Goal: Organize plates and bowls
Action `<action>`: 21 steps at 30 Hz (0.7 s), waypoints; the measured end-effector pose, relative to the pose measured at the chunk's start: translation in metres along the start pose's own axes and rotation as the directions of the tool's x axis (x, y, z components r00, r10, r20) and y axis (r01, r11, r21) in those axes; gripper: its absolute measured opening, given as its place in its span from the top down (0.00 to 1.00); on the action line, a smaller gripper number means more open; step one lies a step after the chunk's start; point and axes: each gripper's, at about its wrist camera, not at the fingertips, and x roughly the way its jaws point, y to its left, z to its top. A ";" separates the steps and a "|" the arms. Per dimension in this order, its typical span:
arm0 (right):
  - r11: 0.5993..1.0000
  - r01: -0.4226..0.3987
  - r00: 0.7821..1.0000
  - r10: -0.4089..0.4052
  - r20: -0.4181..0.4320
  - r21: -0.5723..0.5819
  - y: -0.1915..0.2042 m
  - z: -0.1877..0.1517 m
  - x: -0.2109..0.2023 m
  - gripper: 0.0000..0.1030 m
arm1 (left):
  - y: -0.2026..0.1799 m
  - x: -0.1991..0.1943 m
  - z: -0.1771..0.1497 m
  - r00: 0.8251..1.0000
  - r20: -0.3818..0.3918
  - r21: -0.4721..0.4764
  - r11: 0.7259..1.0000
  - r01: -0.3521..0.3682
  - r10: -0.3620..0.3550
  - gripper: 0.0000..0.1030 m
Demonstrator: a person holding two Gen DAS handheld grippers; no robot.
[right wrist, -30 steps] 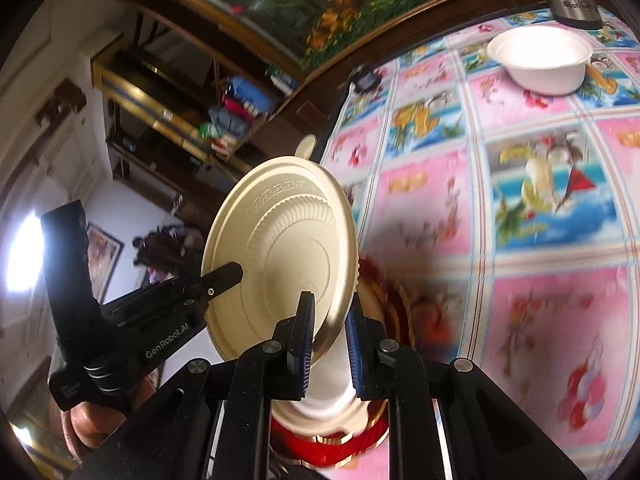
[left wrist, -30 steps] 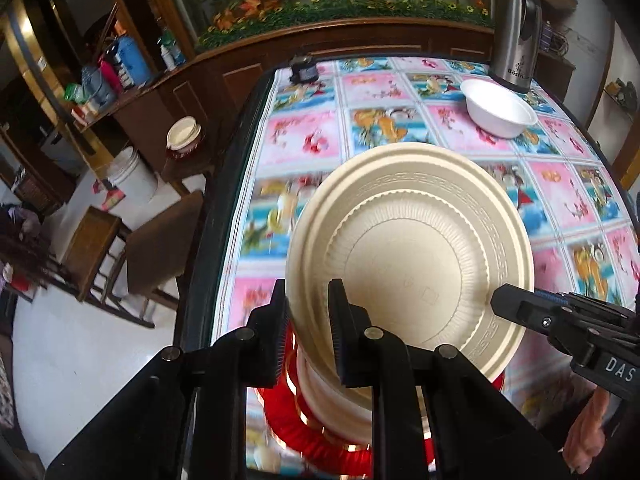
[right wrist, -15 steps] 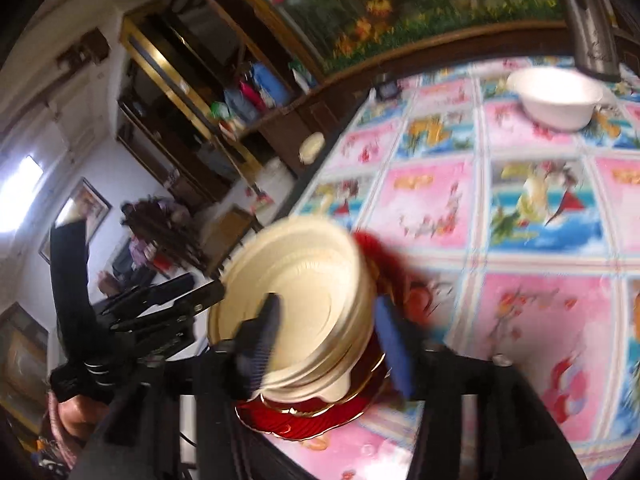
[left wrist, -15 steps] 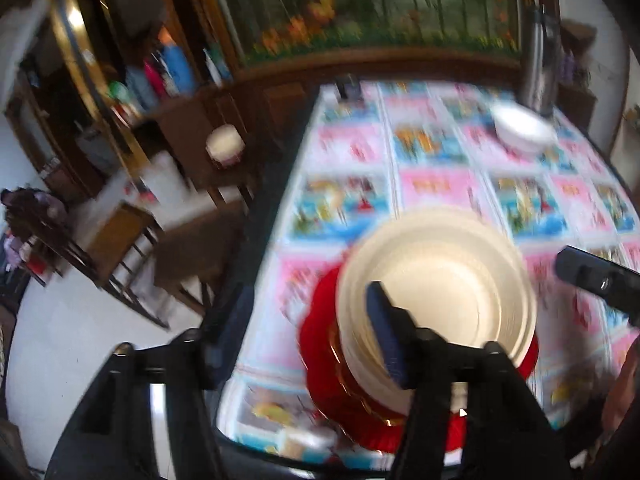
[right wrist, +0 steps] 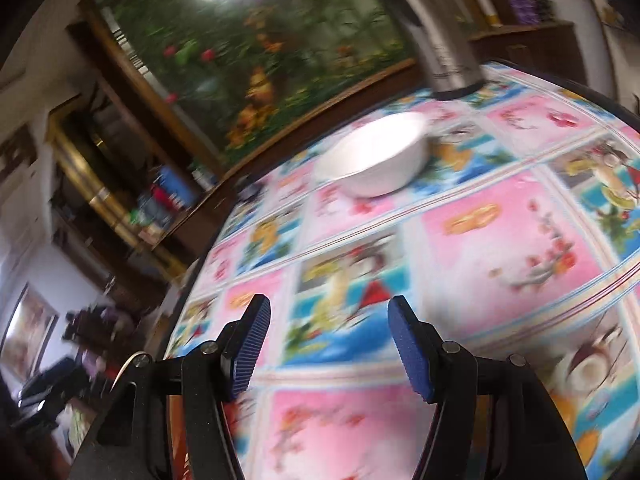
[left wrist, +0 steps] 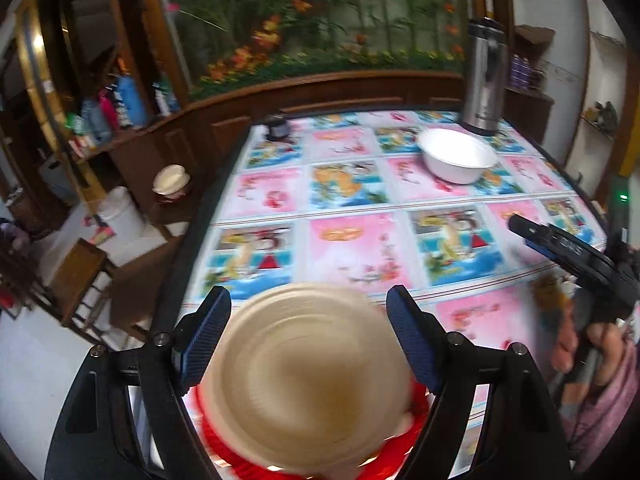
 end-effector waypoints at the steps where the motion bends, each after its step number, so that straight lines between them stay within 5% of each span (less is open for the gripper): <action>1: 1.000 -0.001 1.000 0.001 -0.001 0.027 -0.008 0.007 0.002 0.38 | -0.005 0.004 0.005 1.000 -0.018 -0.004 1.000 0.018 -0.018 0.22; 8: 0.991 0.029 0.996 -0.039 0.076 0.130 -0.061 0.054 0.012 0.35 | -0.044 0.057 0.059 0.980 -0.168 -0.089 0.992 0.091 -0.105 0.22; 13: 0.978 0.056 0.994 -0.075 0.085 0.203 -0.090 0.075 0.020 0.35 | -0.071 0.110 0.106 0.967 -0.243 -0.157 0.987 0.032 -0.070 0.22; 21: 0.956 -0.031 0.997 0.008 0.079 0.292 -0.108 0.084 0.023 0.35 | -0.111 0.188 0.161 0.960 -0.282 -0.273 0.959 -0.077 -0.003 0.22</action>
